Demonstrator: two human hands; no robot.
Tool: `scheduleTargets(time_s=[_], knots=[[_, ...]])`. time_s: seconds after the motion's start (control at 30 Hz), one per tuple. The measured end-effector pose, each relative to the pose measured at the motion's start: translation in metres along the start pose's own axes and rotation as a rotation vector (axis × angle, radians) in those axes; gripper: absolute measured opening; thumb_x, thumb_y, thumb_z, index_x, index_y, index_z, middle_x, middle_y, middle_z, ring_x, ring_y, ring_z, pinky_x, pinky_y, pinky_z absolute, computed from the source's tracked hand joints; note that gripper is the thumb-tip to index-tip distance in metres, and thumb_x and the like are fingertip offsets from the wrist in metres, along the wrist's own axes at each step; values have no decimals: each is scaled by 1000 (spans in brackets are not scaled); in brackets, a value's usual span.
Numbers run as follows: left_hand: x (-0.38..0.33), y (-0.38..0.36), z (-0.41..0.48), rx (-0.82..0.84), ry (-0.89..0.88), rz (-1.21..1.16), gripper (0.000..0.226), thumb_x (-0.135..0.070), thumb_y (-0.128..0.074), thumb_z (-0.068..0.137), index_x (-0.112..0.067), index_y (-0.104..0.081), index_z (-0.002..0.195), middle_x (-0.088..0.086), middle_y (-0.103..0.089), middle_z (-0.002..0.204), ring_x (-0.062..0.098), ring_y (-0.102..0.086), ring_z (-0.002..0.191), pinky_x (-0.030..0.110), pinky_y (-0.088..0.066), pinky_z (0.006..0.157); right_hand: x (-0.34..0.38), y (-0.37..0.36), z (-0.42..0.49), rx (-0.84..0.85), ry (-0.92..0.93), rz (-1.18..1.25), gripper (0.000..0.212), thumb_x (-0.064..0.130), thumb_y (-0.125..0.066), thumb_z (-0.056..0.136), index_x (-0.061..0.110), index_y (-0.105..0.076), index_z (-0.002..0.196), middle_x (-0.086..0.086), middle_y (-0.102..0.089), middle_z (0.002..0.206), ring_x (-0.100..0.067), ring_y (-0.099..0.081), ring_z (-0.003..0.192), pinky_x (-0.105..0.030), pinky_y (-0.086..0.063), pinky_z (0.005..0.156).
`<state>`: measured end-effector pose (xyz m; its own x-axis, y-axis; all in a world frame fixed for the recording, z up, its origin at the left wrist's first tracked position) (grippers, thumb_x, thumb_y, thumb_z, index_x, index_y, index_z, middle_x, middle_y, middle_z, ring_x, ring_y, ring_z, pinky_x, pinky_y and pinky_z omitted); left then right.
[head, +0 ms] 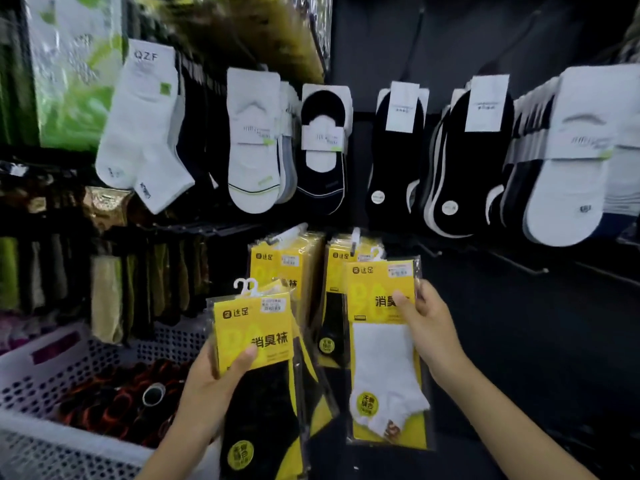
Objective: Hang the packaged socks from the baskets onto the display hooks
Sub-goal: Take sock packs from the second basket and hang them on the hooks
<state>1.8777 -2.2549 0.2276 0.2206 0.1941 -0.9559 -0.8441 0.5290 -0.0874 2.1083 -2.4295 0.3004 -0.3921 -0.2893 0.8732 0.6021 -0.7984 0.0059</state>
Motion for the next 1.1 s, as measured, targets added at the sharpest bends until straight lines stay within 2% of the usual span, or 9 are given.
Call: scheduleTargets(time_s=[0.27, 0.37, 0.5, 0.63, 0.7, 0.77, 0.87, 1.0, 1.1], knots=[[4, 14, 13, -25, -6, -13, 37, -34, -68, 75, -30, -60, 110, -9, -73, 100, 5, -68, 93, 22, -49, 77, -37, -36, 34, -101, -153, -58, 6, 16, -58, 94, 12, -61, 96, -1, -71, 87, -13, -68, 74, -22, -52, 63], [9, 14, 14, -23, -7, -24, 31, -25, -68, 81, -36, -59, 109, -13, -72, 100, 0, -67, 92, 18, -46, 75, -60, -34, 48, -226, -295, -31, 29, 27, -67, 88, 2, -56, 79, -7, -54, 75, -18, -50, 70, -30, -42, 65], [14, 15, 11, 6, 16, -10, 36, -23, -67, 82, -35, -57, 115, -13, -71, 105, -1, -66, 95, 19, -48, 80, -87, -22, 53, -381, -459, 2, 28, 33, -74, 82, 8, -64, 87, -4, -63, 86, -22, -58, 88, -34, -48, 80], [17, 12, 8, 39, 47, -17, 36, -27, -68, 81, -34, -58, 115, -11, -72, 106, 3, -67, 95, 22, -49, 82, -99, -8, 37, -504, -491, -98, 18, 21, -70, 85, 6, -63, 92, -16, -67, 104, -32, -63, 97, -46, -53, 89], [17, 7, 6, 70, 62, -18, 35, -30, -68, 79, -34, -59, 112, -13, -72, 105, 2, -68, 94, 22, -50, 82, -96, -12, 25, -432, -445, -88, 18, 20, -67, 88, 5, -63, 98, -16, -66, 104, -30, -63, 95, -45, -54, 87], [18, 0, 3, 114, 86, -24, 36, -32, -69, 76, -32, -61, 110, -11, -73, 104, 5, -69, 95, 25, -51, 82, -85, -29, 9, -222, -399, -19, 16, 26, -62, 92, 13, -63, 100, -7, -65, 100, -20, -62, 89, -36, -54, 81], [21, -11, -3, 198, 111, -31, 38, -32, -69, 74, -26, -62, 111, -6, -74, 103, 10, -70, 97, 24, -55, 78, -63, -49, -20, 25, -366, -20, 17, 42, -54, 92, 31, -61, 103, 6, -62, 114, -10, -57, 105, -31, -47, 95], [21, -26, -12, 311, 128, 13, 40, -35, -67, 76, -29, -59, 115, -10, -73, 106, 7, -68, 98, 20, -54, 80, -40, -69, -48, 359, -390, 76, 43, 51, -41, 92, 29, -59, 124, 6, -67, 121, -11, -60, 115, -37, -41, 105], [17, -30, -16, 344, 114, 36, 42, -36, -65, 77, -30, -57, 117, -13, -71, 108, 4, -67, 100, 15, -52, 76, -32, -69, -56, 381, -376, 78, 40, 50, -46, 91, 28, -67, 117, 5, -71, 115, -15, -62, 115, -47, -37, 109]])
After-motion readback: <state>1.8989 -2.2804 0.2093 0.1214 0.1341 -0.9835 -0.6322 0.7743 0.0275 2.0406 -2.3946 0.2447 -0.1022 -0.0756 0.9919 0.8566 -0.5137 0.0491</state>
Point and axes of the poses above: each hand's wrist, its own z-axis towards the middle knuckle, its own y-axis out of the back of the hand, x = y × z, the point moved 5 cm from there along z, towards the middle knuckle
